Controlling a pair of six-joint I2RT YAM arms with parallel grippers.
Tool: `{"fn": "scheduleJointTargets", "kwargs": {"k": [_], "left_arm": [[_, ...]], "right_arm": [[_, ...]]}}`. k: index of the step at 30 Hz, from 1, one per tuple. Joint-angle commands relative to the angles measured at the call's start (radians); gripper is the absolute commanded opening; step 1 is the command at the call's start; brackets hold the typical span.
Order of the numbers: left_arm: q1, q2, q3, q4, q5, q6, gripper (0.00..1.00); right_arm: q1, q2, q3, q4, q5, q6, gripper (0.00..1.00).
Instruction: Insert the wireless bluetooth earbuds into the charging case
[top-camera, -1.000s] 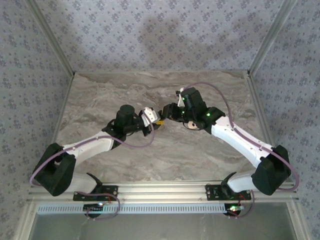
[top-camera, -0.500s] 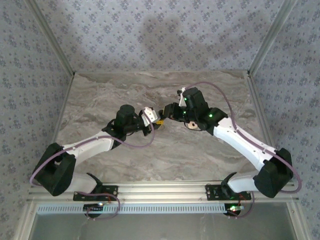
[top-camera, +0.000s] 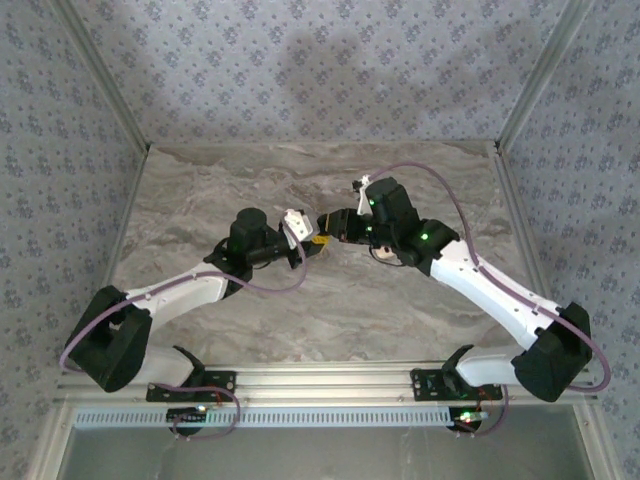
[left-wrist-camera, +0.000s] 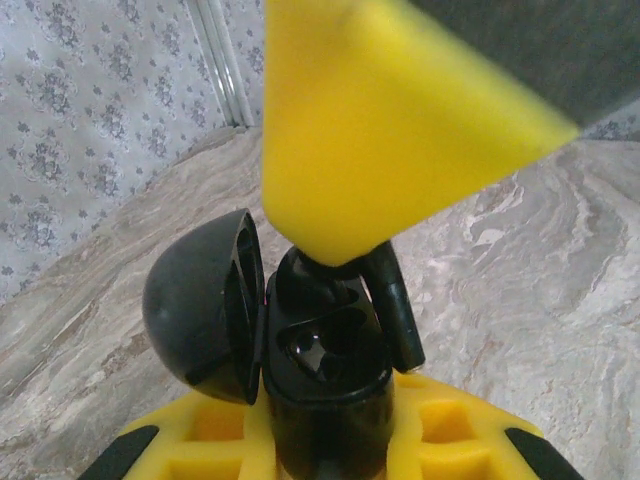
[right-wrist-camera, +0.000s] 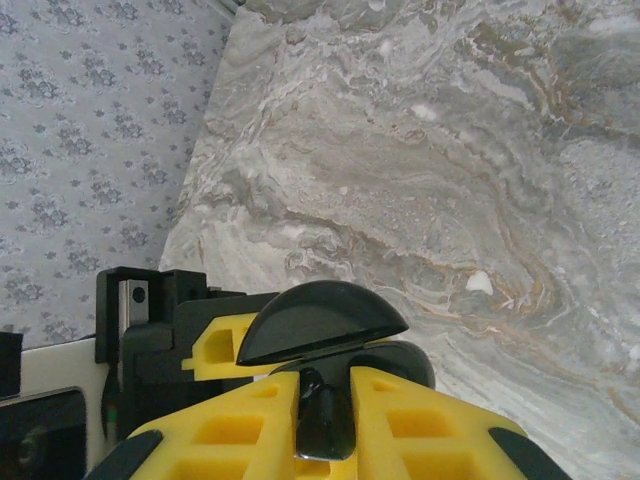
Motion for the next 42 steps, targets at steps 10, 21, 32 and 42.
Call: {"fn": "scheduleJointTargets", "kwargs": {"k": [10, 21, 32, 42], "left_arm": [[-0.001, -0.012, 0.013, 0.054, 0.045, -0.042, 0.14], [-0.001, -0.018, 0.016, 0.067, 0.052, -0.060, 0.14], [0.005, -0.019, 0.015, 0.090, 0.048, -0.085, 0.14], [0.017, -0.022, 0.010, 0.120, 0.039, -0.111, 0.14]], "right_arm": [[0.021, -0.086, -0.003, 0.076, 0.114, -0.123, 0.21], [0.028, -0.043, 0.009, 0.074, 0.110, -0.145, 0.21], [0.033, -0.027, 0.004, 0.065, 0.090, -0.146, 0.21], [0.039, -0.041, 0.002, 0.026, 0.102, -0.157, 0.21]]}}
